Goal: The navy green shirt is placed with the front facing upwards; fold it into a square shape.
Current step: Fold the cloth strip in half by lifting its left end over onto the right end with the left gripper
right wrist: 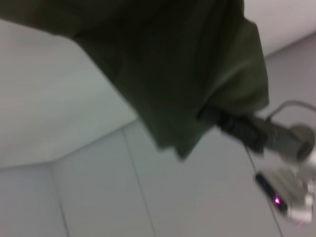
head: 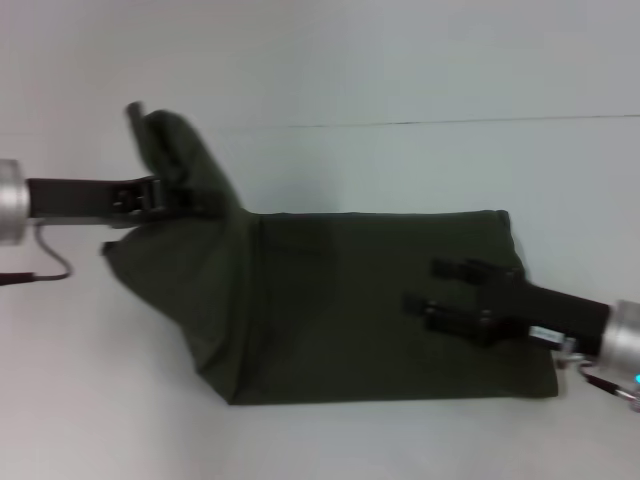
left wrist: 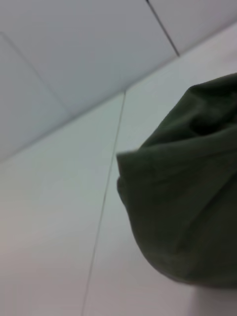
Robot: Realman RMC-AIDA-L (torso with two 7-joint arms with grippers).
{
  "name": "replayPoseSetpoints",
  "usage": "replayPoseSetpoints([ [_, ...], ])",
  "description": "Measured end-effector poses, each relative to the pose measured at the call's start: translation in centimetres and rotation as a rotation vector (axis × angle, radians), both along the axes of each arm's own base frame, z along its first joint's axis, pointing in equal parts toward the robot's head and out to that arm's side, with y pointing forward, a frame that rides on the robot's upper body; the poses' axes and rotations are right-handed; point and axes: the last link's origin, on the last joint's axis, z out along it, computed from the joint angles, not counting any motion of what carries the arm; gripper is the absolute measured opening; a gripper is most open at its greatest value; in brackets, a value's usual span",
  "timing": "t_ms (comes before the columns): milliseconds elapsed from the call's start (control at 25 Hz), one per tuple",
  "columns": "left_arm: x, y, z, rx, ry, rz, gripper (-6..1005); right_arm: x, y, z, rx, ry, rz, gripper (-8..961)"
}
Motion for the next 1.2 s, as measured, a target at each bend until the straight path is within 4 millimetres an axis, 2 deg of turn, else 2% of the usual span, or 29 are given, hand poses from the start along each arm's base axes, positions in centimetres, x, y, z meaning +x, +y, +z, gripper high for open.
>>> replayPoseSetpoints([
  [120, 1.5, -0.1, -1.3, -0.017, -0.045, -0.035, 105, -0.9, 0.9, -1.6, -0.011, -0.037, 0.012, 792],
  [320, 2.9, 0.1, -2.4, -0.023, -0.078, -0.058, 102, -1.6, 1.6, -3.4, -0.027, -0.093, 0.021, 792],
  [680, 3.5, 0.6, -3.6, -0.017, -0.149, -0.043, 109, -1.4, 1.6, -3.9, -0.023, -0.117, 0.015, 792],
  [760, 3.5, 0.6, -4.1, -0.022, -0.149, -0.038, 111, -0.6, 1.4, -3.2, -0.003, -0.113, 0.000, 792],
  [880, 3.8, 0.7, -5.2, -0.040, -0.137, -0.036, 114, 1.2, 0.9, -0.9, 0.060, -0.100, -0.041, 792],
  [1080, 4.7, 0.9, -7.1, -0.059, -0.136, -0.040, 118, 4.9, -1.1, 4.0, 0.211, -0.056, -0.148, 792],
  [1200, 5.5, 1.2, -8.2, -0.064, -0.132, -0.048, 121, 6.7, -2.4, 5.8, 0.267, -0.045, -0.205, 792],
])
